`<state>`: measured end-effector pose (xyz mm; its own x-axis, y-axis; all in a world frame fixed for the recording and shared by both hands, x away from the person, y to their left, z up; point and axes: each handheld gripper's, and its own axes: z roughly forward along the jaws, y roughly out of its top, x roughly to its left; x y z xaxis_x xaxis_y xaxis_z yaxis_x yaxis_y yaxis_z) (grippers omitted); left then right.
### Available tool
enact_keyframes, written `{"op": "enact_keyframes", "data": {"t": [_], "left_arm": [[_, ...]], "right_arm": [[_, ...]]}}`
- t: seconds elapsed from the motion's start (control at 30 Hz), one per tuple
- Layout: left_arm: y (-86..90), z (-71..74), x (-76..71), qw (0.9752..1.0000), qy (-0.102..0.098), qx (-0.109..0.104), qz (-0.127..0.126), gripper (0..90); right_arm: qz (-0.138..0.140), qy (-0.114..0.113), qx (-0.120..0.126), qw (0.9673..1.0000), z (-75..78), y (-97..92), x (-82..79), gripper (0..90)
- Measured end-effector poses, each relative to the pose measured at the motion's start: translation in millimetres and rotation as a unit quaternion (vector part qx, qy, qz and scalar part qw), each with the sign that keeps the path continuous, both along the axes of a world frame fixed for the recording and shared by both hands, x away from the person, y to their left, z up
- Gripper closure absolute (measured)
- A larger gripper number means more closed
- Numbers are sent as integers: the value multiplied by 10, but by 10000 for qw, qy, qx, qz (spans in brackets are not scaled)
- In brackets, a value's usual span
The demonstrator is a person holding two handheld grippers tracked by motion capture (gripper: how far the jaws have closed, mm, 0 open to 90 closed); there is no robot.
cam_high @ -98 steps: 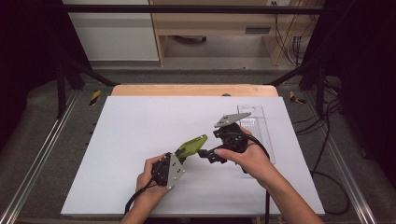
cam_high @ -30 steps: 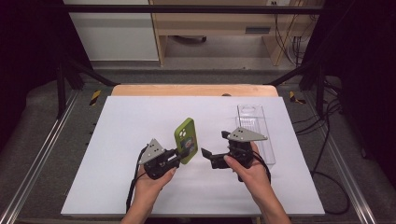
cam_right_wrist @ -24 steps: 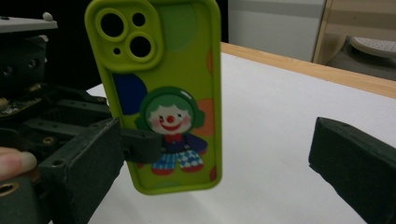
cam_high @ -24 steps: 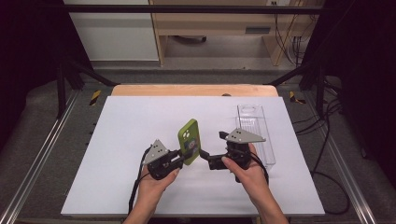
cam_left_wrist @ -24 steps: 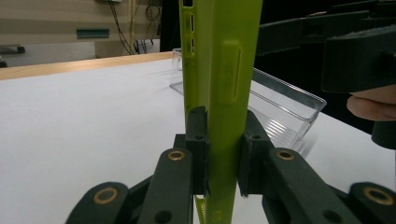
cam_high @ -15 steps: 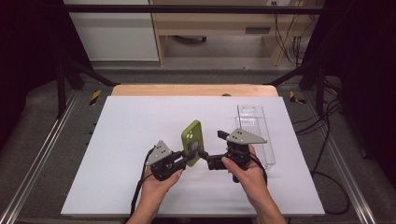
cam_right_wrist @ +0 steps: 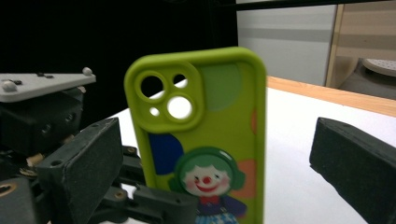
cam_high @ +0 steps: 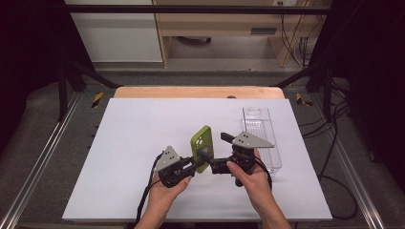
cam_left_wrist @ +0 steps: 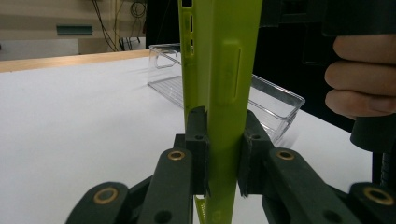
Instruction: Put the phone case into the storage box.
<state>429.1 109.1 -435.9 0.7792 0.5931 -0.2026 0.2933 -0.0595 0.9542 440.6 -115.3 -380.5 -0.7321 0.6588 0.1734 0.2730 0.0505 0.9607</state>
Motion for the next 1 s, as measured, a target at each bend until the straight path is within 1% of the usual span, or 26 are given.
{"op": "enact_keyframes", "data": {"t": [0.27, 0.4, 0.47, 0.67, 0.83, 0.93, 1.0], "left_arm": [[-97, -6, -49, 9998, 43, -44, -176, 771], [-143, -4, -82, 9997, 41, -81, -247, 771], [-165, -5, -95, 9996, 31, -88, -280, 771], [-189, -9, -107, 9995, 50, -120, -293, 771], [-183, -9, -114, 9995, 37, -78, -311, 771], [-182, -7, -114, 9995, 31, -94, -314, 771], [-186, -13, -115, 9994, 33, -69, -330, 771]], "right_arm": [[-19, -53, 101, 9999, -20, 49, -3, 34], [34, -96, 66, 9999, -27, 77, -10, 36], [27, -165, 24, 9999, -34, 97, -15, 40], [-31, -227, -11, 9997, -39, 116, -22, 42], [-79, -284, 30, 9996, -34, 104, -24, 46], [-118, -295, 50, 9995, -32, 95, -26, 66], [-123, -306, 67, 9994, -31, 91, -29, 95]]}}
